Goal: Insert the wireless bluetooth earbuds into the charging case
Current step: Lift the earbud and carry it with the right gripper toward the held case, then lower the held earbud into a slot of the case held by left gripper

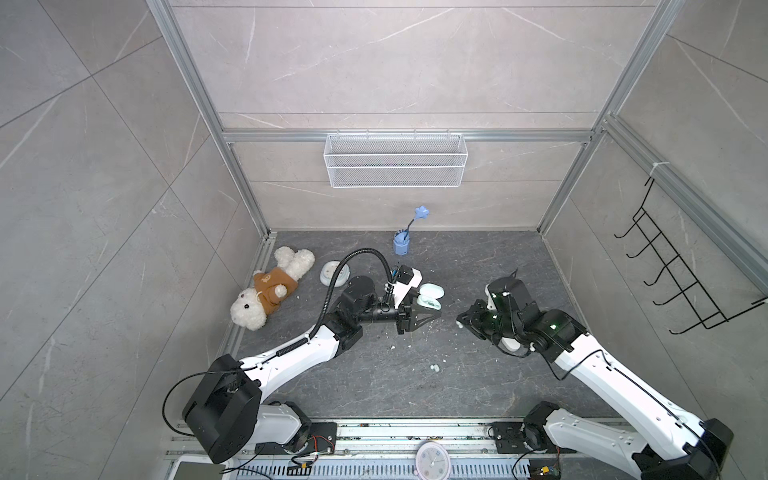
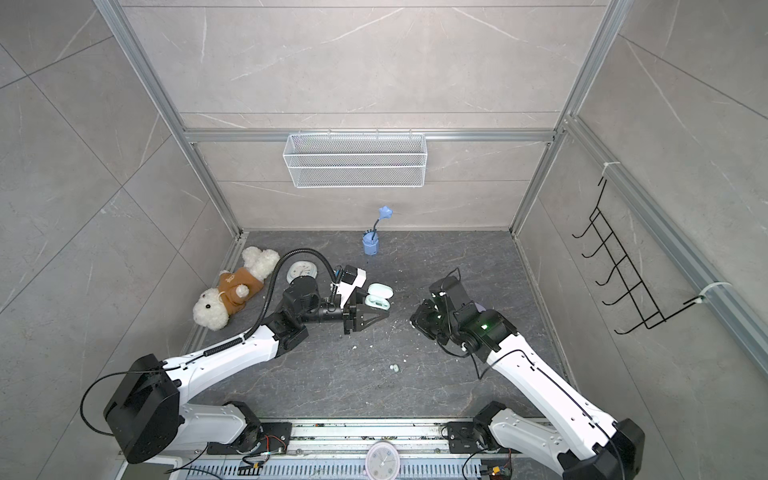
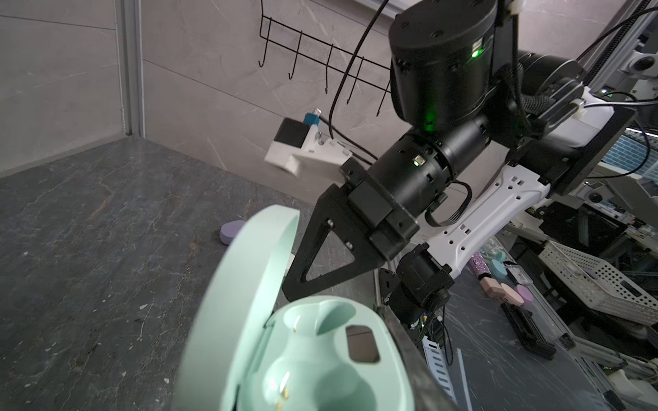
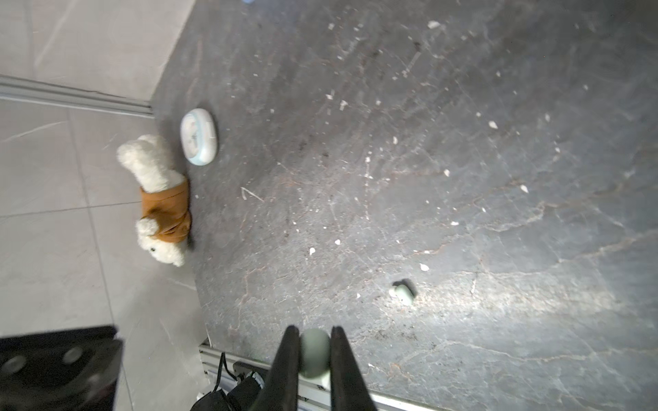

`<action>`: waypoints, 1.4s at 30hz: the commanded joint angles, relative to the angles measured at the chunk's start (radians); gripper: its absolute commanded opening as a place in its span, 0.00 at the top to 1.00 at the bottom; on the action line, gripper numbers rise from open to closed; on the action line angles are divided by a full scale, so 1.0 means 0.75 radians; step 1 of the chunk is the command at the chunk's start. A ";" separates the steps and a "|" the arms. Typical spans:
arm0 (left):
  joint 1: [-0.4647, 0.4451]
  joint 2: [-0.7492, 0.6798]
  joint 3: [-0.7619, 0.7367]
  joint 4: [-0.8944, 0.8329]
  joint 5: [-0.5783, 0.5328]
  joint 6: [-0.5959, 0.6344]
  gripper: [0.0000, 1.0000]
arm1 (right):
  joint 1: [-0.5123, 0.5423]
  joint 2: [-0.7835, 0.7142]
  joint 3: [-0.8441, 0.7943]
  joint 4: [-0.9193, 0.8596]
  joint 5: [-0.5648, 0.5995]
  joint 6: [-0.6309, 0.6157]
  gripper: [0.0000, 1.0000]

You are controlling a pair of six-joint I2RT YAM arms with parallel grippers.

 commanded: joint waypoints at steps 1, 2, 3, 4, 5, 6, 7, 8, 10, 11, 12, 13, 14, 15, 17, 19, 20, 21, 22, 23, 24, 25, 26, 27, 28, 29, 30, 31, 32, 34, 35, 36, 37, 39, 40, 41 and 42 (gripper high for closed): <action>0.008 0.026 0.093 0.111 0.101 -0.004 1.00 | -0.004 -0.046 0.101 -0.062 -0.007 -0.142 0.87; 0.008 0.037 0.106 0.111 0.110 -0.004 1.00 | -0.003 -0.058 0.125 -0.068 -0.010 -0.160 0.87; 0.010 0.048 0.120 0.112 0.120 -0.004 1.00 | -0.003 -0.067 0.147 -0.070 -0.020 -0.181 0.87; 0.010 0.056 0.130 0.115 0.127 -0.004 1.00 | -0.002 -0.074 0.168 -0.078 -0.022 -0.194 0.87; 0.012 0.067 0.140 0.123 0.136 -0.009 1.00 | -0.003 -0.082 0.191 -0.086 -0.026 -0.208 0.87; 0.015 0.075 0.148 0.133 0.145 -0.014 1.00 | -0.002 -0.088 0.207 -0.088 -0.038 -0.222 0.87; 0.015 0.084 0.155 0.143 0.154 -0.019 1.00 | -0.002 -0.095 0.224 -0.090 -0.043 -0.232 0.87; 0.017 0.090 0.159 0.152 0.158 -0.022 1.00 | -0.003 -0.103 0.235 -0.090 -0.048 -0.238 0.87; 0.018 0.104 0.172 0.166 0.173 -0.028 1.00 | -0.002 -0.118 0.260 -0.086 -0.057 -0.244 0.87; 0.018 0.109 0.175 0.172 0.183 -0.030 1.00 | -0.001 -0.125 0.270 -0.082 -0.064 -0.250 0.87; 0.018 0.114 0.178 0.183 0.194 -0.031 1.00 | -0.002 -0.131 0.278 -0.072 -0.078 -0.256 0.87; 0.018 0.119 0.180 0.192 0.203 -0.036 1.00 | -0.002 -0.136 0.288 -0.059 -0.091 -0.268 0.87; 0.018 0.121 0.183 0.192 0.211 -0.034 1.00 | -0.001 -0.140 0.294 -0.048 -0.107 -0.281 0.87; 0.018 0.126 0.187 0.191 0.223 -0.036 1.00 | -0.002 -0.140 0.303 -0.039 -0.123 -0.302 0.87; 0.018 0.135 0.198 0.190 0.250 -0.038 1.00 | -0.003 -0.140 0.318 -0.032 -0.156 -0.347 0.87; 0.018 0.144 0.211 0.189 0.280 -0.045 1.00 | -0.002 -0.138 0.331 -0.021 -0.203 -0.386 0.87; 0.018 0.149 0.217 0.189 0.298 -0.053 1.00 | -0.002 -0.136 0.337 -0.012 -0.236 -0.411 0.87; 0.018 0.150 0.224 0.192 0.310 -0.060 1.00 | -0.002 -0.139 0.342 0.000 -0.264 -0.431 0.87; 0.017 0.152 0.229 0.194 0.325 -0.067 1.00 | -0.003 -0.139 0.349 0.004 -0.286 -0.449 0.86; 0.016 0.153 0.235 0.201 0.343 -0.078 1.00 | -0.001 -0.135 0.360 0.002 -0.306 -0.469 0.87; 0.016 0.152 0.240 0.200 0.360 -0.091 1.00 | -0.003 -0.131 0.374 -0.005 -0.325 -0.492 0.86; 0.014 0.152 0.250 0.195 0.376 -0.097 1.00 | -0.003 -0.129 0.383 -0.005 -0.344 -0.510 0.87; 0.012 0.152 0.259 0.186 0.399 -0.105 1.00 | -0.002 -0.127 0.391 -0.001 -0.366 -0.522 0.87; 0.008 0.153 0.269 0.175 0.420 -0.111 1.00 | -0.002 -0.126 0.399 0.011 -0.392 -0.529 0.87; 0.003 0.152 0.274 0.168 0.432 -0.112 1.00 | -0.004 -0.126 0.403 0.023 -0.409 -0.533 0.87; -0.002 0.150 0.276 0.164 0.440 -0.113 1.00 | -0.001 -0.124 0.408 0.036 -0.430 -0.531 0.87; -0.008 0.149 0.279 0.159 0.446 -0.112 1.00 | -0.001 -0.123 0.412 0.047 -0.450 -0.535 0.87; -0.012 0.148 0.282 0.157 0.450 -0.113 1.00 | -0.002 -0.121 0.411 0.057 -0.469 -0.537 0.87; -0.015 0.148 0.284 0.157 0.451 -0.115 1.00 | -0.004 -0.119 0.410 0.069 -0.491 -0.538 0.87; -0.018 0.150 0.289 0.164 0.451 -0.120 1.00 | -0.002 -0.116 0.402 0.094 -0.522 -0.535 0.87; -0.021 0.152 0.291 0.177 0.450 -0.127 1.00 | -0.003 -0.116 0.396 0.108 -0.536 -0.531 0.87; -0.022 0.156 0.290 0.196 0.450 -0.141 1.00 | -0.001 -0.113 0.396 0.108 -0.541 -0.530 0.87; -0.024 0.158 0.290 0.217 0.451 -0.155 1.00 | -0.003 -0.110 0.395 0.109 -0.546 -0.531 0.87; -0.029 0.164 0.290 0.263 0.449 -0.183 1.00 | -0.003 -0.108 0.391 0.114 -0.552 -0.530 0.87; -0.031 0.167 0.289 0.278 0.449 -0.194 1.00 | -0.002 -0.108 0.388 0.115 -0.548 -0.528 0.87; -0.034 0.170 0.288 0.296 0.444 -0.202 1.00 | -0.001 -0.106 0.387 0.114 -0.545 -0.524 0.87; -0.039 0.170 0.284 0.315 0.437 -0.208 1.00 | -0.004 -0.104 0.383 0.116 -0.545 -0.521 0.87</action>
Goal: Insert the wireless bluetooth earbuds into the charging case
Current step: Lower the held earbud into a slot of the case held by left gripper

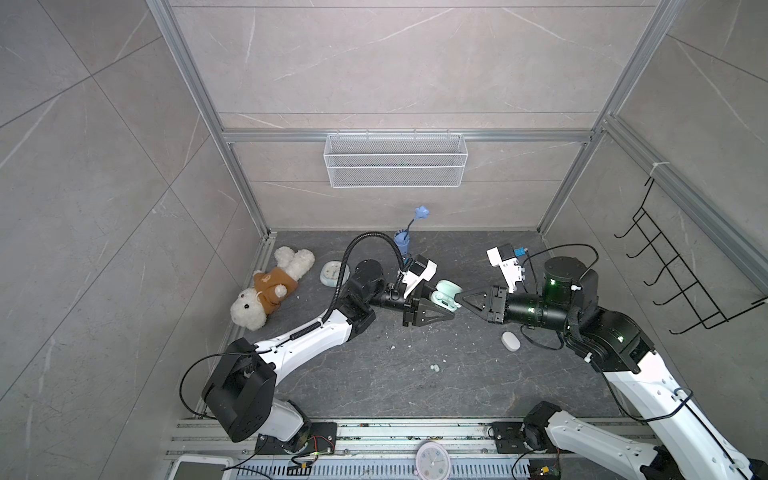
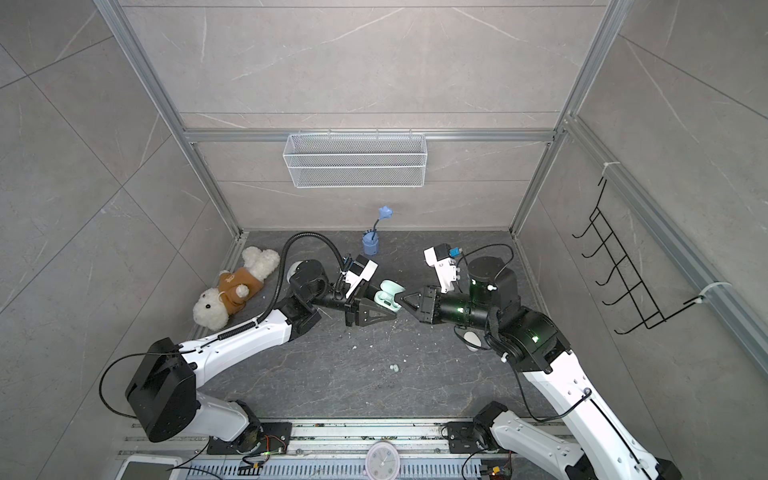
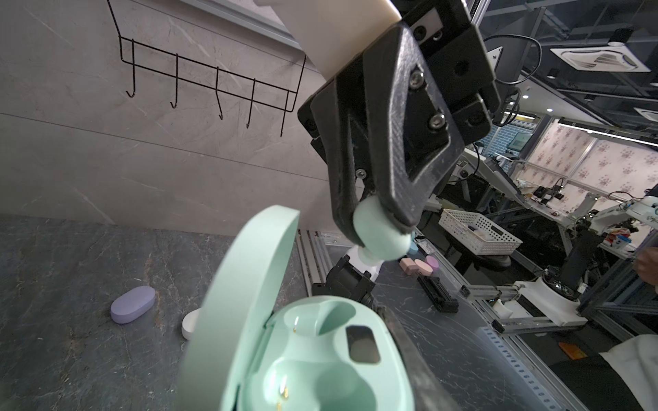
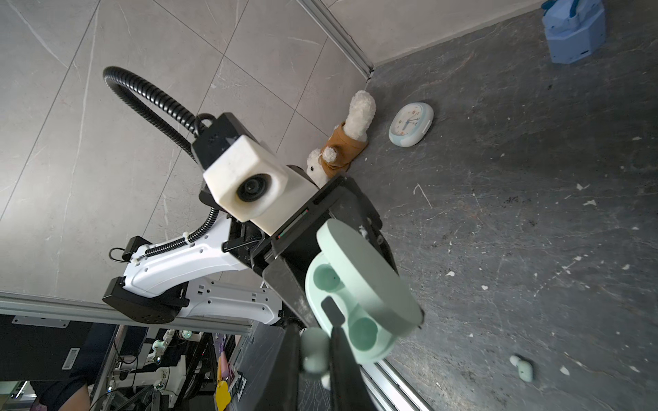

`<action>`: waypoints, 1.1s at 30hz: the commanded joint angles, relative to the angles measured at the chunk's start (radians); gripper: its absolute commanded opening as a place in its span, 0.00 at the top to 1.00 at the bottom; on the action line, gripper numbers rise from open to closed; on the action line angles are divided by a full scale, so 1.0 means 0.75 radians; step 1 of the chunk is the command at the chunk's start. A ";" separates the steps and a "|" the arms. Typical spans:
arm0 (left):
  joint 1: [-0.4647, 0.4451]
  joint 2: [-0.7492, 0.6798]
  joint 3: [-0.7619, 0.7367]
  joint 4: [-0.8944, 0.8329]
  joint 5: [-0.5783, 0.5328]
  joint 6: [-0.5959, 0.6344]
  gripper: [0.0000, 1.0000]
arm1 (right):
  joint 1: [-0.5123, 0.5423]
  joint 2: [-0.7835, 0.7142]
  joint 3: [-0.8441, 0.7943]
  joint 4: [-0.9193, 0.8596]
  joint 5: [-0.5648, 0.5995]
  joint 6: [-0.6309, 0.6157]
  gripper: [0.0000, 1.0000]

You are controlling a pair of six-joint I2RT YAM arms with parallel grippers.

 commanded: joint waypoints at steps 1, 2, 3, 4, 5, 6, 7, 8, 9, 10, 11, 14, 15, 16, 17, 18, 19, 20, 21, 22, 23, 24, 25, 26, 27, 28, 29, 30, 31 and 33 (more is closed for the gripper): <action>-0.016 0.012 0.038 0.153 0.017 -0.055 1.00 | -0.003 0.004 0.004 0.036 -0.030 -0.018 0.87; -0.020 0.013 0.034 0.168 0.011 -0.060 1.00 | -0.003 0.004 0.002 0.035 -0.026 -0.018 0.87; -0.026 0.015 0.030 0.183 0.006 -0.061 1.00 | -0.001 0.004 -0.002 0.037 -0.023 -0.017 0.86; -0.030 0.018 0.029 0.196 0.004 -0.066 1.00 | -0.001 0.004 -0.004 0.038 -0.019 -0.018 0.86; -0.034 0.021 0.029 0.206 0.002 -0.070 1.00 | -0.002 0.004 -0.004 0.035 -0.014 -0.020 0.86; -0.037 0.027 0.028 0.221 0.000 -0.077 1.00 | -0.003 0.006 -0.004 0.032 -0.013 -0.022 0.86; -0.039 0.031 0.028 0.236 -0.002 -0.088 1.00 | -0.003 0.008 -0.005 0.030 -0.013 -0.024 0.87; -0.039 0.036 0.028 0.258 -0.004 -0.101 1.00 | -0.002 0.010 -0.003 0.024 -0.015 -0.028 0.86; -0.041 0.041 0.028 0.281 -0.007 -0.116 1.00 | -0.002 0.010 -0.003 0.019 -0.014 -0.032 0.87; -0.041 0.044 0.026 0.301 -0.010 -0.130 1.00 | -0.002 0.010 -0.003 0.008 -0.007 -0.041 0.87; -0.041 0.048 0.026 0.318 -0.012 -0.143 1.00 | -0.001 0.008 0.002 -0.005 0.007 -0.048 0.87; -0.044 0.054 0.024 0.357 -0.014 -0.168 1.00 | -0.003 0.002 0.000 -0.008 0.028 -0.051 0.87; -0.046 0.055 0.024 0.369 -0.015 -0.173 1.00 | -0.001 0.004 0.001 -0.012 0.025 -0.051 0.87; -0.047 0.055 0.024 0.373 -0.018 -0.177 1.00 | -0.003 0.005 -0.002 -0.011 0.021 -0.051 0.87; -0.047 0.054 0.024 0.380 -0.020 -0.178 1.00 | -0.001 0.006 -0.001 -0.011 0.016 -0.050 0.87; -0.048 0.052 0.020 0.382 -0.023 -0.179 1.00 | -0.002 0.004 -0.003 -0.011 0.013 -0.051 0.87; -0.050 0.051 0.018 0.387 -0.026 -0.178 1.00 | -0.003 0.004 -0.004 -0.012 0.010 -0.051 0.87; -0.049 0.050 0.018 0.388 -0.031 -0.178 1.00 | -0.001 0.006 -0.004 -0.016 0.009 -0.051 0.86; -0.049 0.050 0.017 0.392 -0.031 -0.178 1.00 | -0.002 0.006 -0.004 -0.021 0.010 -0.052 0.87; -0.049 0.050 0.016 0.396 -0.033 -0.180 1.00 | -0.003 0.007 -0.003 -0.025 0.009 -0.055 0.87; -0.049 0.050 0.016 0.402 -0.035 -0.183 1.00 | -0.003 0.008 0.000 -0.033 0.012 -0.058 0.86; -0.049 0.050 0.018 0.405 -0.035 -0.184 1.00 | -0.001 0.010 0.003 -0.048 0.023 -0.064 0.87; -0.051 0.050 0.019 0.405 -0.035 -0.184 1.00 | -0.001 0.009 0.005 -0.051 0.029 -0.067 0.86; -0.051 0.050 0.022 0.405 -0.035 -0.184 1.00 | -0.001 0.010 0.008 -0.053 0.034 -0.067 0.86; -0.055 0.053 0.024 0.403 -0.033 -0.182 1.00 | -0.003 0.011 0.009 -0.053 0.039 -0.065 0.86; -0.057 0.053 0.024 0.401 -0.035 -0.180 1.00 | -0.002 0.012 0.010 -0.054 0.041 -0.065 0.86; -0.059 0.054 0.025 0.400 -0.034 -0.180 1.00 | -0.001 0.014 0.013 -0.057 0.045 -0.065 0.86; -0.061 0.055 0.024 0.399 -0.035 -0.178 0.99 | -0.002 0.016 0.012 -0.057 0.048 -0.064 0.86; -0.061 0.055 0.024 0.398 -0.035 -0.178 0.99 | -0.002 0.016 0.013 -0.059 0.050 -0.065 0.86; -0.065 0.054 0.026 0.402 -0.036 -0.178 0.99 | -0.002 0.022 0.013 -0.057 0.046 -0.063 0.85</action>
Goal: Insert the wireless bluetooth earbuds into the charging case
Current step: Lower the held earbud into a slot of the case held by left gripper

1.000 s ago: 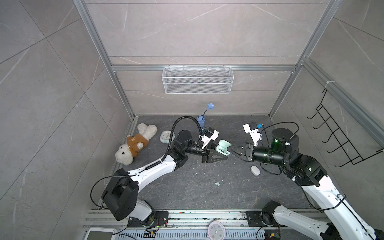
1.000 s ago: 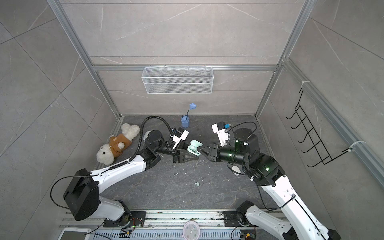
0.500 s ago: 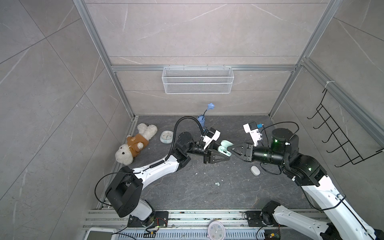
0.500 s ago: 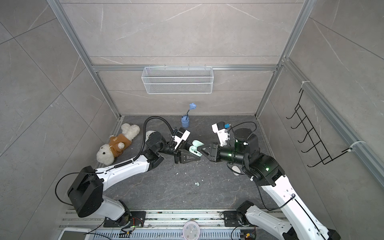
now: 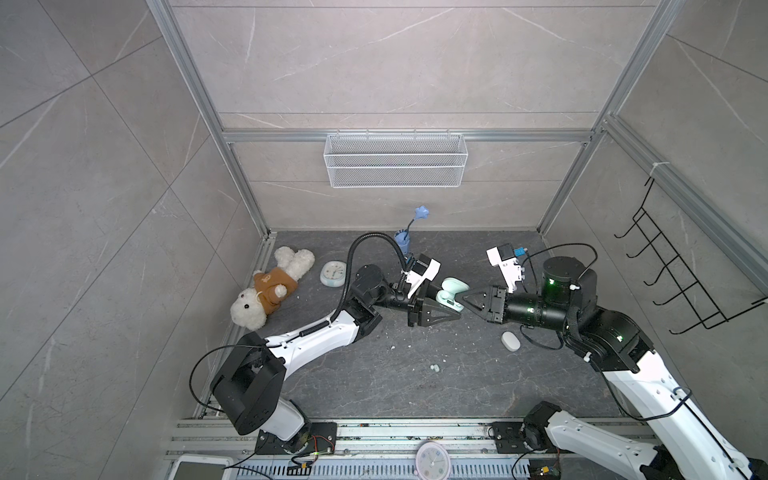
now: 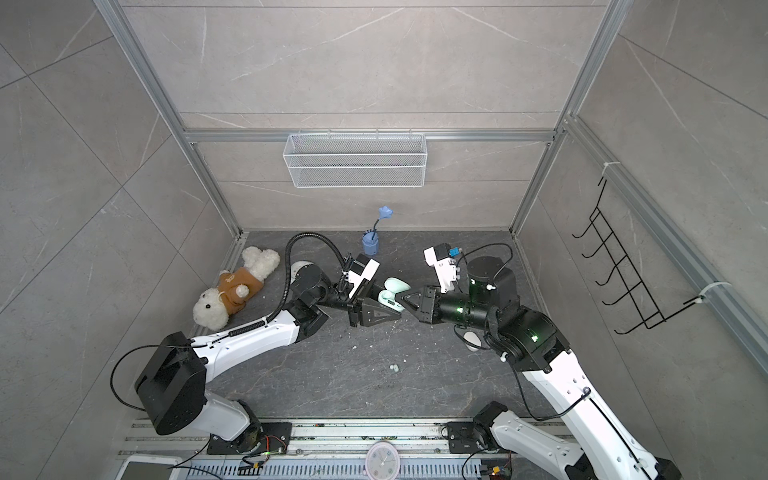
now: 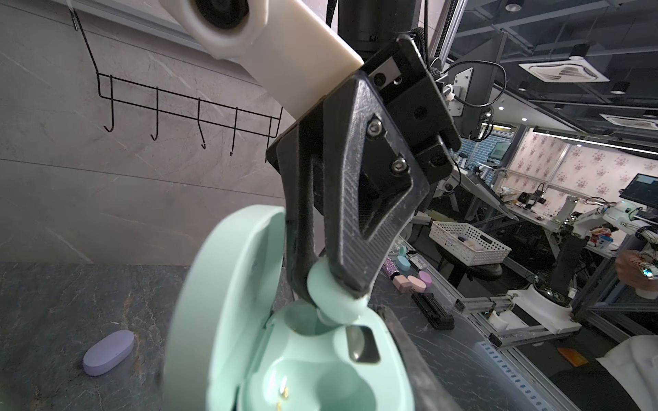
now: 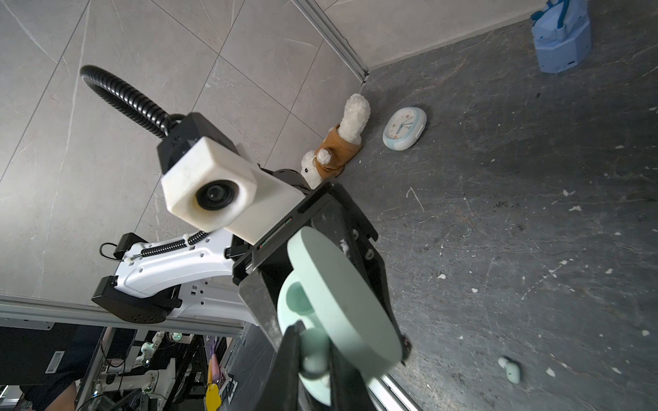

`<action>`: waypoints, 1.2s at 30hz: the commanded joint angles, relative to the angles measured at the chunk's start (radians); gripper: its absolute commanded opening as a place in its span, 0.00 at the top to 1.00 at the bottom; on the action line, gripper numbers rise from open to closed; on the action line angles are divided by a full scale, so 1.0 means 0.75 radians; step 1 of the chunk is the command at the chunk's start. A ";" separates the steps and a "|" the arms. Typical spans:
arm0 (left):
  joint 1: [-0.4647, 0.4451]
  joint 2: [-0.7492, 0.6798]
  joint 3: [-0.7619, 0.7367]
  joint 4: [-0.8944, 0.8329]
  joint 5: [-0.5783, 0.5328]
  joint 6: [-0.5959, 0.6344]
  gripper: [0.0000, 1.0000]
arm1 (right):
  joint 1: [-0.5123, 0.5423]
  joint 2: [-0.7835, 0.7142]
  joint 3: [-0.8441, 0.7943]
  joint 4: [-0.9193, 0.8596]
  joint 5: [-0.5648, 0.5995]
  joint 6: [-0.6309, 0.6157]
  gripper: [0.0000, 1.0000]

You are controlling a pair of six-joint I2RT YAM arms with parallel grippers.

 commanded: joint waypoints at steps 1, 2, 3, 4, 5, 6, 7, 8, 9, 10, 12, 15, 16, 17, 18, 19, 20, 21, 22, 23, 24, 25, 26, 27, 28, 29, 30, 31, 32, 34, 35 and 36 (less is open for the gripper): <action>-0.014 -0.009 0.027 0.101 -0.004 -0.009 0.99 | -0.003 0.020 0.014 -0.047 0.019 -0.026 0.85; -0.016 -0.011 0.026 0.101 -0.004 -0.009 0.99 | -0.001 0.021 0.013 -0.049 0.021 -0.026 0.84; -0.016 -0.013 0.026 0.101 -0.006 -0.009 0.99 | -0.001 0.021 0.011 -0.052 0.019 -0.028 0.83; -0.018 -0.015 0.026 0.101 -0.006 -0.009 1.00 | -0.003 0.021 0.012 -0.057 0.021 -0.028 0.81; -0.020 -0.015 0.026 0.103 -0.006 -0.011 0.99 | -0.002 0.021 0.014 -0.060 0.025 -0.027 0.81; -0.021 -0.015 0.027 0.102 -0.008 -0.010 0.99 | -0.001 0.023 0.017 -0.062 0.027 -0.030 0.80; -0.020 -0.015 0.026 0.101 -0.008 -0.009 1.00 | -0.002 0.025 0.021 -0.068 0.029 -0.031 0.79; -0.021 -0.015 0.024 0.103 -0.008 -0.009 0.99 | -0.002 0.027 0.025 -0.075 0.031 -0.032 0.78; -0.022 -0.015 0.026 0.102 -0.008 -0.009 0.99 | -0.002 0.030 0.030 -0.082 0.032 -0.035 0.77; -0.022 -0.017 0.024 0.103 -0.008 -0.009 1.00 | -0.003 0.033 0.037 -0.090 0.035 -0.038 0.77; -0.022 -0.017 0.026 0.103 -0.007 -0.009 0.99 | -0.002 0.036 0.042 -0.095 0.037 -0.040 0.75; -0.023 -0.019 0.028 0.101 -0.007 -0.010 0.99 | -0.002 0.042 0.054 -0.104 0.048 -0.042 0.73; -0.025 -0.019 0.027 0.101 -0.009 -0.012 0.99 | -0.003 0.045 0.061 -0.110 0.056 -0.042 0.72; -0.024 -0.019 0.026 0.100 -0.006 -0.012 1.00 | -0.002 0.048 0.066 -0.117 0.062 -0.046 0.71; -0.024 -0.019 0.027 0.097 -0.006 -0.011 1.00 | -0.003 0.050 0.074 -0.125 0.067 -0.047 0.70; -0.026 -0.019 0.026 0.098 -0.006 -0.013 1.00 | -0.002 0.057 0.084 -0.134 0.072 -0.051 0.69; -0.027 -0.017 0.025 0.099 -0.006 -0.013 1.00 | -0.001 0.061 0.090 -0.142 0.074 -0.050 0.68; -0.031 -0.017 0.026 0.100 -0.006 -0.015 0.99 | -0.002 0.067 0.096 -0.149 0.078 -0.052 0.67; -0.033 -0.017 0.025 0.101 -0.005 -0.015 1.00 | -0.002 0.071 0.103 -0.153 0.080 -0.051 0.67; -0.034 -0.017 0.024 0.101 -0.006 -0.017 1.00 | -0.003 0.076 0.109 -0.159 0.087 -0.052 0.66; -0.036 -0.016 0.026 0.103 -0.008 -0.017 1.00 | -0.003 0.079 0.113 -0.166 0.091 -0.054 0.65; -0.039 -0.015 0.022 0.102 -0.009 -0.018 1.00 | -0.001 0.082 0.116 -0.170 0.092 -0.056 0.64; -0.040 -0.015 0.022 0.103 -0.008 -0.021 1.00 | 0.002 0.086 0.119 -0.174 0.094 -0.055 0.63; -0.041 -0.015 0.020 0.109 -0.010 -0.021 1.00 | -0.001 0.090 0.124 -0.179 0.097 -0.056 0.62; -0.044 -0.013 0.018 0.112 -0.012 -0.025 1.00 | 0.000 0.092 0.127 -0.183 0.101 -0.055 0.61; -0.047 -0.011 0.018 0.117 -0.012 -0.029 0.99 | 0.000 0.094 0.132 -0.188 0.104 -0.057 0.60; -0.050 -0.008 0.016 0.121 -0.012 -0.031 1.00 | -0.001 0.096 0.136 -0.192 0.110 -0.059 0.59; -0.051 -0.005 0.016 0.129 -0.012 -0.037 1.00 | 0.000 0.098 0.142 -0.200 0.117 -0.060 0.58; -0.053 -0.003 0.012 0.138 -0.015 -0.041 1.00 | 0.000 0.100 0.146 -0.210 0.125 -0.062 0.57; -0.055 -0.001 0.008 0.145 -0.017 -0.046 1.00 | 0.003 0.101 0.150 -0.216 0.134 -0.063 0.54; -0.055 -0.001 0.007 0.146 -0.018 -0.048 1.00 | 0.003 0.103 0.153 -0.221 0.137 -0.063 0.52; -0.055 -0.001 0.006 0.146 -0.020 -0.047 1.00 | 0.002 0.102 0.154 -0.226 0.140 -0.063 0.51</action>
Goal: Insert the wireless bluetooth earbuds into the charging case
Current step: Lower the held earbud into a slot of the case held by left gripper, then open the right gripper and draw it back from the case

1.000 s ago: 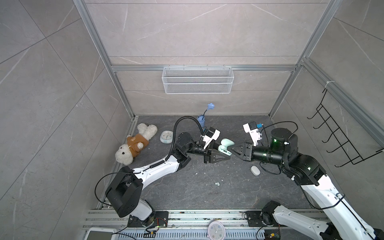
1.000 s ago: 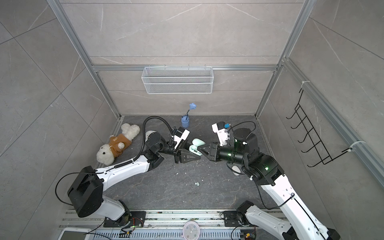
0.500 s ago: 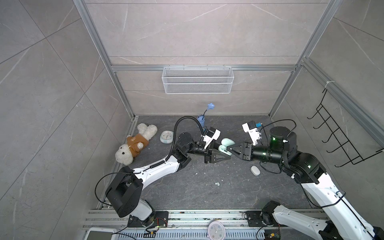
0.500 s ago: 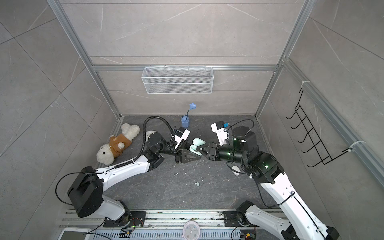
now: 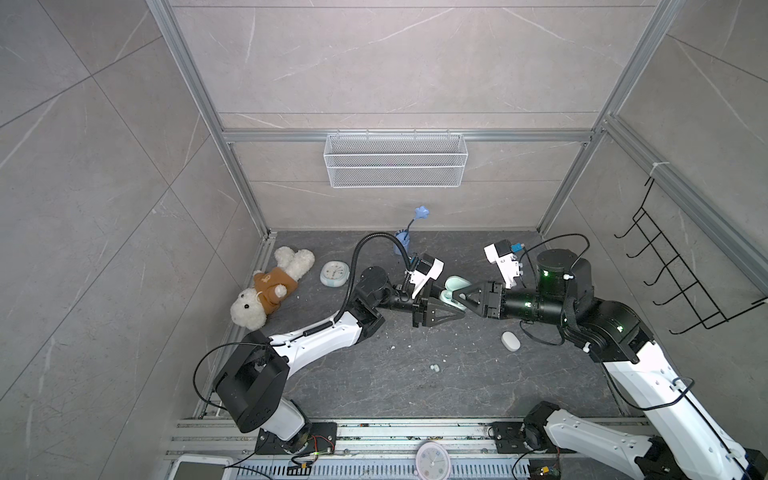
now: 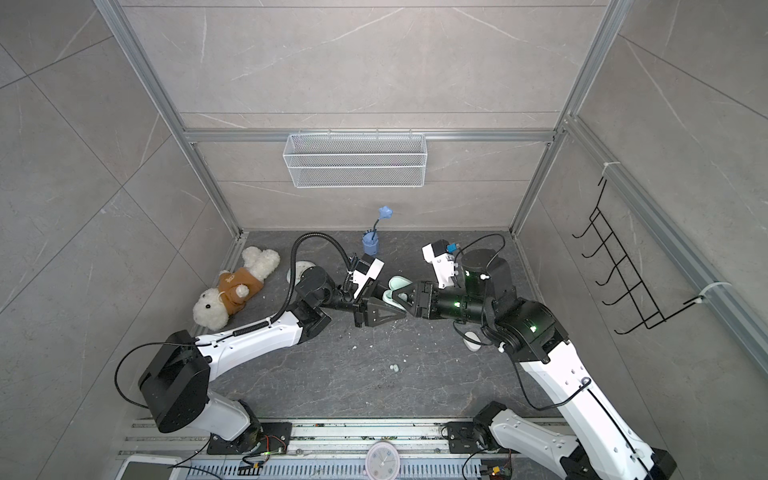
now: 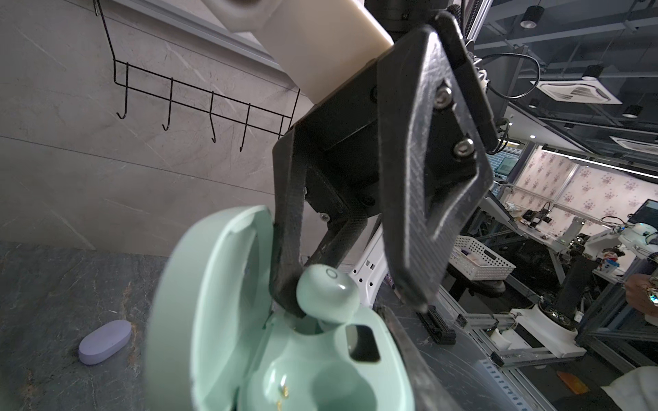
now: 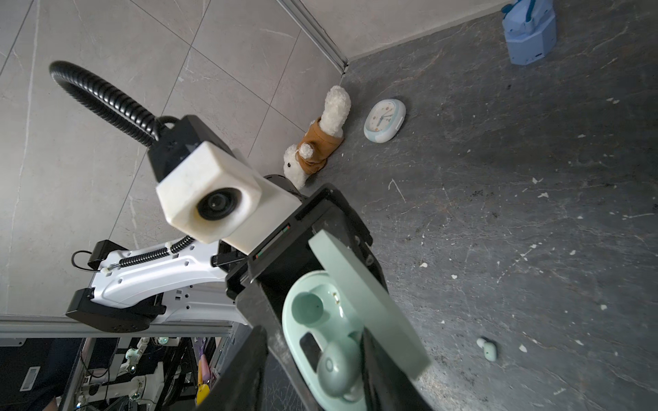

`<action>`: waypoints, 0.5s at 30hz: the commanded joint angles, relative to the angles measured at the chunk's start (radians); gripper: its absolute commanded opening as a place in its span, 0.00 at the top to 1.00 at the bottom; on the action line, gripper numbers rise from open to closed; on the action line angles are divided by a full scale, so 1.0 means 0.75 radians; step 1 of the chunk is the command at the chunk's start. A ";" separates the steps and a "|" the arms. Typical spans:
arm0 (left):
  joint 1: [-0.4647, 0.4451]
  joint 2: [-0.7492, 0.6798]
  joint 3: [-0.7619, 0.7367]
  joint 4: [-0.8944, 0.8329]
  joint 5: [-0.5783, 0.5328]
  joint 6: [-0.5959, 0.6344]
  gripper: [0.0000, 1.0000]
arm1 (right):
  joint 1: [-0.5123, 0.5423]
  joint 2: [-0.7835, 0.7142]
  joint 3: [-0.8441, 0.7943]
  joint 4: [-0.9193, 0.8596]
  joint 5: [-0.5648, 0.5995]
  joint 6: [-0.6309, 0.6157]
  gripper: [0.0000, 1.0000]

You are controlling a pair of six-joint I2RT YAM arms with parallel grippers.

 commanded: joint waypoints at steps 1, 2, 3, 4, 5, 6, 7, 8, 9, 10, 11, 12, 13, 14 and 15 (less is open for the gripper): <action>-0.021 -0.022 0.010 0.156 0.049 -0.001 1.00 | 0.002 0.018 0.027 -0.066 0.079 -0.029 0.50; -0.021 -0.022 0.009 0.155 0.048 0.001 1.00 | 0.003 0.016 0.030 -0.068 0.081 -0.030 0.48; -0.021 -0.024 0.009 0.155 0.044 0.000 1.00 | 0.003 0.016 0.034 -0.069 0.082 -0.031 0.47; -0.021 -0.024 0.006 0.151 0.043 0.002 1.00 | 0.005 0.014 0.037 -0.069 0.082 -0.033 0.45; -0.021 -0.024 0.006 0.146 0.042 0.007 1.00 | 0.005 0.014 0.040 -0.069 0.084 -0.033 0.43; -0.022 -0.025 0.006 0.141 0.040 0.008 1.00 | 0.005 0.012 0.042 -0.071 0.087 -0.033 0.42; -0.021 -0.028 0.005 0.132 0.037 0.015 1.00 | 0.004 0.012 0.049 -0.075 0.091 -0.033 0.40; -0.021 -0.030 0.002 0.126 0.035 0.023 1.00 | 0.007 0.012 0.055 -0.081 0.098 -0.036 0.39; -0.021 -0.032 0.002 0.121 0.033 0.025 1.00 | 0.007 0.008 0.058 -0.080 0.098 -0.037 0.39; -0.021 -0.032 0.001 0.116 0.030 0.026 0.99 | 0.007 0.009 0.058 -0.080 0.098 -0.037 0.38; -0.021 -0.032 0.002 0.116 0.031 0.027 1.00 | 0.007 0.009 0.058 -0.078 0.098 -0.037 0.36; -0.021 -0.031 0.002 0.115 0.031 0.025 1.00 | 0.008 0.009 0.058 -0.077 0.096 -0.037 0.36; -0.021 -0.030 0.004 0.115 0.030 0.025 1.00 | 0.008 0.009 0.058 -0.076 0.096 -0.037 0.35; -0.021 -0.030 0.002 0.113 0.029 0.026 1.00 | 0.009 0.009 0.057 -0.072 0.093 -0.035 0.34; -0.021 -0.030 0.001 0.111 0.029 0.028 1.00 | 0.007 0.008 0.057 -0.067 0.092 -0.035 0.33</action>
